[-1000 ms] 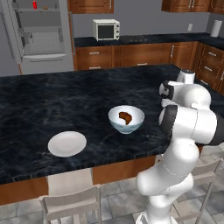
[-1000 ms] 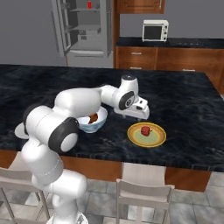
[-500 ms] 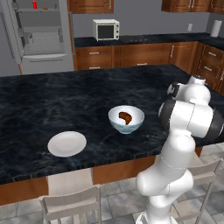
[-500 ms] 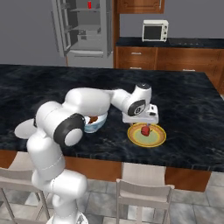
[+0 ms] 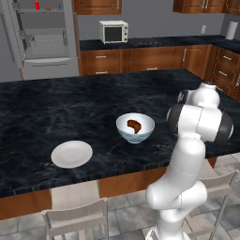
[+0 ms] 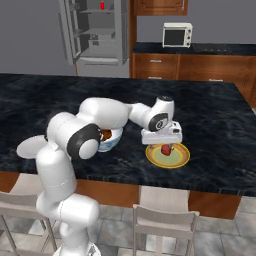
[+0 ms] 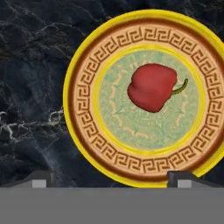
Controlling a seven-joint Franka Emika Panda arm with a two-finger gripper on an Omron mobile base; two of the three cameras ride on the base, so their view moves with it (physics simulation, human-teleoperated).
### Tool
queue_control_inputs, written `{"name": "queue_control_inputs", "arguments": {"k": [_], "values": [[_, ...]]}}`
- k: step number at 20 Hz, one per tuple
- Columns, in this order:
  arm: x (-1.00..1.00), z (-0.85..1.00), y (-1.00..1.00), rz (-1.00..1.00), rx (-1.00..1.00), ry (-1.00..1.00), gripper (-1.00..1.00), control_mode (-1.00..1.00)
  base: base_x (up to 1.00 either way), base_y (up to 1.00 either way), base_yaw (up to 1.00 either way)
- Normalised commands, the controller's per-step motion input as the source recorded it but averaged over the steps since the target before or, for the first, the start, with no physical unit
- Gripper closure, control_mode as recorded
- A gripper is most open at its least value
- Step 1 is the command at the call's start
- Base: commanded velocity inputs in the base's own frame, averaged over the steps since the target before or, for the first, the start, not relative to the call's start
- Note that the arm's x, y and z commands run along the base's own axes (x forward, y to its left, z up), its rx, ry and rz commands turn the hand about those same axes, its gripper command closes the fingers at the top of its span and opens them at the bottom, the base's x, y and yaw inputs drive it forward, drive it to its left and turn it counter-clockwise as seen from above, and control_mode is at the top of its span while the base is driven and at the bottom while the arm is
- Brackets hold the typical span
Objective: Pick the chicken drumstick and bell pepper from their plates and place them in the bowl. Then put the bowl in the fridge.
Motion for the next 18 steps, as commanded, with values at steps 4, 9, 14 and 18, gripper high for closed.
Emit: {"name": "queue_control_inputs", "arguments": {"k": [4,9,14,18], "values": [[0.15,-0.14,-0.02,0.00,-0.03,0.05,-1.00,-1.00,0.00,0.00,0.00],[0.12,-0.18,0.00,-0.01,0.00,0.00,-1.00,-1.00,0.00,0.00,0.00],[0.18,-0.22,-0.02,-0.07,0.00,0.00,-1.00,-1.00,0.00,0.00,0.00],[0.28,-0.12,-0.10,-0.09,-0.02,0.00,-1.00,-1.00,0.00,0.00,0.00]]}}
